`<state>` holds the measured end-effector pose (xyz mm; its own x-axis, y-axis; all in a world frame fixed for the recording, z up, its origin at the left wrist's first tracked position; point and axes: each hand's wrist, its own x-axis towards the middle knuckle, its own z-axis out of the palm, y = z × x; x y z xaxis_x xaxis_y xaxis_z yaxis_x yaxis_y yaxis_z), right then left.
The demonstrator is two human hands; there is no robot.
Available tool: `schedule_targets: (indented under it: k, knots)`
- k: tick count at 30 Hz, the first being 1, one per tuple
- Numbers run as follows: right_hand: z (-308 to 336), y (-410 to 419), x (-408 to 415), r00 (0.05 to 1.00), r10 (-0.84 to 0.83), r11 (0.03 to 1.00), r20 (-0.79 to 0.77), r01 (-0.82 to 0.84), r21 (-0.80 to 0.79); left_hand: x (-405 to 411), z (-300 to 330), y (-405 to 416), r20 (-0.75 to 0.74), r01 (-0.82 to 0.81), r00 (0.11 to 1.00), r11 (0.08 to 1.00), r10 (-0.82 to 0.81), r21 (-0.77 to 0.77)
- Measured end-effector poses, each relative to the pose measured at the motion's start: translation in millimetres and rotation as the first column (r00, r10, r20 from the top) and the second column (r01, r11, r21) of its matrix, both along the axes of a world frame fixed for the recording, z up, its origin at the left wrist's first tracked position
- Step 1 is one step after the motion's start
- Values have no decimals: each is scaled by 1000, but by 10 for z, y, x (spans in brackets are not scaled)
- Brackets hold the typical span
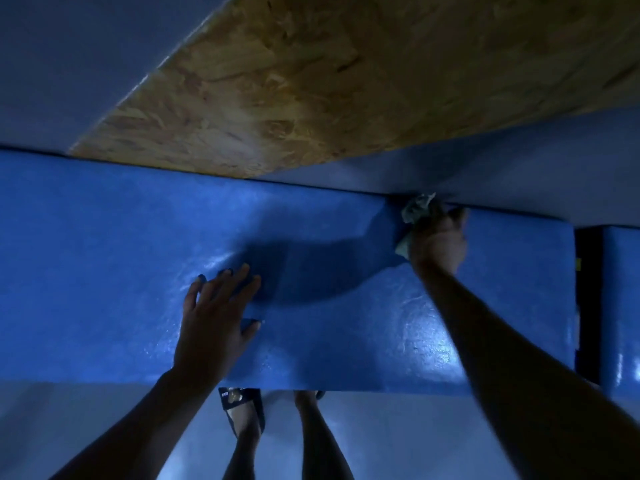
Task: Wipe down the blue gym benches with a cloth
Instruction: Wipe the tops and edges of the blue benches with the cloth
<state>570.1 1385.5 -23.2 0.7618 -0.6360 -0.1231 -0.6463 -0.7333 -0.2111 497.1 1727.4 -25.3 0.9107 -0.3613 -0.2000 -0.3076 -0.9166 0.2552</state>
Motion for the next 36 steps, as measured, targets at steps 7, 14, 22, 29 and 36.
schedule_targets:
  k: [7, 14, 22, 29, 36]
  knots:
    - [-53, 1680, 166, 860, 510, 854, 5, -507, 115, 3, 0, -15, -4, -21, 1000, 1000, 21, -11]
    - [59, 165, -45, 763, 645, 764, -45, -645, 9, 16, 40, -19, 33, -4, 999, 1000, 5, -18]
    - [-68, 155, -190, 999, 43, 999, 28, -44, 31, 8, 31, -19, 7, -12, 1000, 1000, 12, 0]
    - [-129, 1157, 48, 865, 501, 865, -18, -500, 54, -10, 62, -26, -64, -32, 997, 999, 33, 23]
    - [42, -104, -170, 903, 418, 903, -99, -425, -66, -46, 23, 96, -80, -3, 997, 998, -2, -67]
